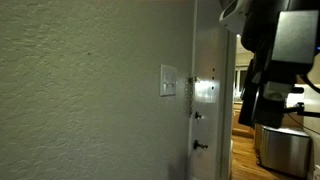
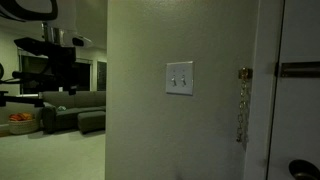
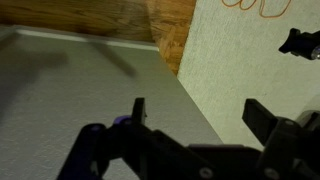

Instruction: Flick the left switch up

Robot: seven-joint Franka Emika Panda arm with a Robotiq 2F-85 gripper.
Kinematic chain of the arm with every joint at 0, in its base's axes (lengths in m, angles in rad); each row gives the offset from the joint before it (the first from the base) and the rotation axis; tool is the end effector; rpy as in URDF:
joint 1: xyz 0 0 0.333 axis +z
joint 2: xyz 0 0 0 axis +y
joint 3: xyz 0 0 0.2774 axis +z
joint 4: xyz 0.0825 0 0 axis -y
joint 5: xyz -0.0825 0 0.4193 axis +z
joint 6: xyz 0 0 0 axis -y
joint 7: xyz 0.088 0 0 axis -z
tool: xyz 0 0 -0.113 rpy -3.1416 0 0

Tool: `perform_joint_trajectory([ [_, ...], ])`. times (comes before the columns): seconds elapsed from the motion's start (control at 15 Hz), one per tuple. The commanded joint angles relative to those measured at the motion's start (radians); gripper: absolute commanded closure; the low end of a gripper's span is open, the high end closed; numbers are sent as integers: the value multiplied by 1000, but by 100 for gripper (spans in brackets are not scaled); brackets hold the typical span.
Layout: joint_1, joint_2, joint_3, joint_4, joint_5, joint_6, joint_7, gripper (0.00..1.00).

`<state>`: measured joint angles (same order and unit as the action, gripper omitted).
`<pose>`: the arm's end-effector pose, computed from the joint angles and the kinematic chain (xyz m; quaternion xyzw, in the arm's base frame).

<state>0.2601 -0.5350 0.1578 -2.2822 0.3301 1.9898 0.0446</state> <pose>0.4200 0.2167 0.5314 -0.9775 -0.1290 -0.0900 0.1406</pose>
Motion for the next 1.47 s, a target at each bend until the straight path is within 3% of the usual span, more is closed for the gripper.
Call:
perform_joint_trajectory([
  [0.0,-9,0,7,4,4,-3,-3,0],
  [0.8,-22,4,9,8,-14,2,5,0],
  [1.4,-137,80,-2,81,-202,54,22,0],
])
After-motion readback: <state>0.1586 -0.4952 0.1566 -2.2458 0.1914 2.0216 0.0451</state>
